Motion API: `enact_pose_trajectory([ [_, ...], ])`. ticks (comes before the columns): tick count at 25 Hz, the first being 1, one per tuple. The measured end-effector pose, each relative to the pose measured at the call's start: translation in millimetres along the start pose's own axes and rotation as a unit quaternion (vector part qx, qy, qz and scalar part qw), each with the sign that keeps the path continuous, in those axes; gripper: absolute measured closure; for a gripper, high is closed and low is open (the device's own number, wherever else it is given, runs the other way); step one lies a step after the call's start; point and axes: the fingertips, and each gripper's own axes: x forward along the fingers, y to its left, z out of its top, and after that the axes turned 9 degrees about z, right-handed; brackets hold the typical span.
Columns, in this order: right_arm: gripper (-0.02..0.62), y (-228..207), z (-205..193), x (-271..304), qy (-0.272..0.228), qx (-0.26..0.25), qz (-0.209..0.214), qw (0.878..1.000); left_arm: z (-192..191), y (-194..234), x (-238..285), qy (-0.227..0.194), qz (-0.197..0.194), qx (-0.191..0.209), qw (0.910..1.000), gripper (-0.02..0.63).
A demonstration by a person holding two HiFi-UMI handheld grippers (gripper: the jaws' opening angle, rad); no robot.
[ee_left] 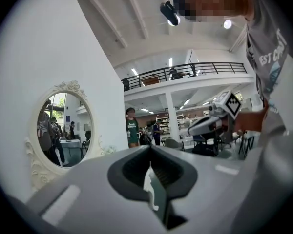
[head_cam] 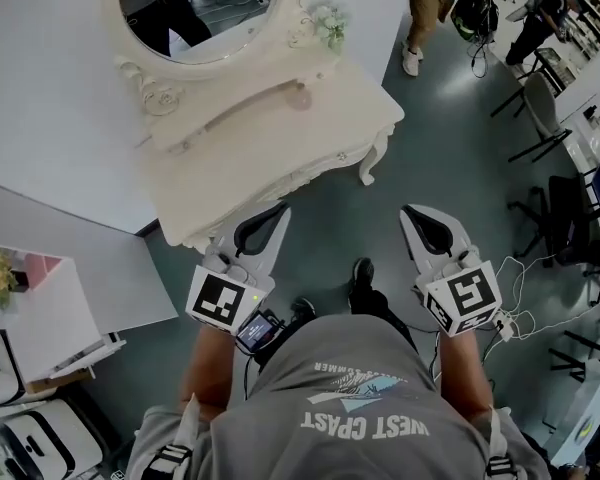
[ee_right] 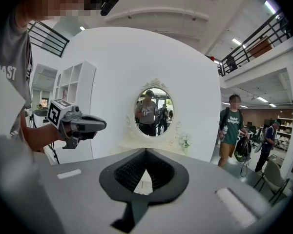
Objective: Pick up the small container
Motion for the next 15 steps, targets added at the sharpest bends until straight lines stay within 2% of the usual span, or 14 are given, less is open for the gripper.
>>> enact_pose_trajectory([
  [7,0.594,-45,-2,41,-0.012,0.000,0.059,0.998,-1,14,34,0.020,0.055,0.008,0.9983,0.604],
  [15,0.594,-131,4,93,-0.020,-0.006,0.124,0.992,1,29,112,0.046,0.114,0.009,0.9923,0.604],
])
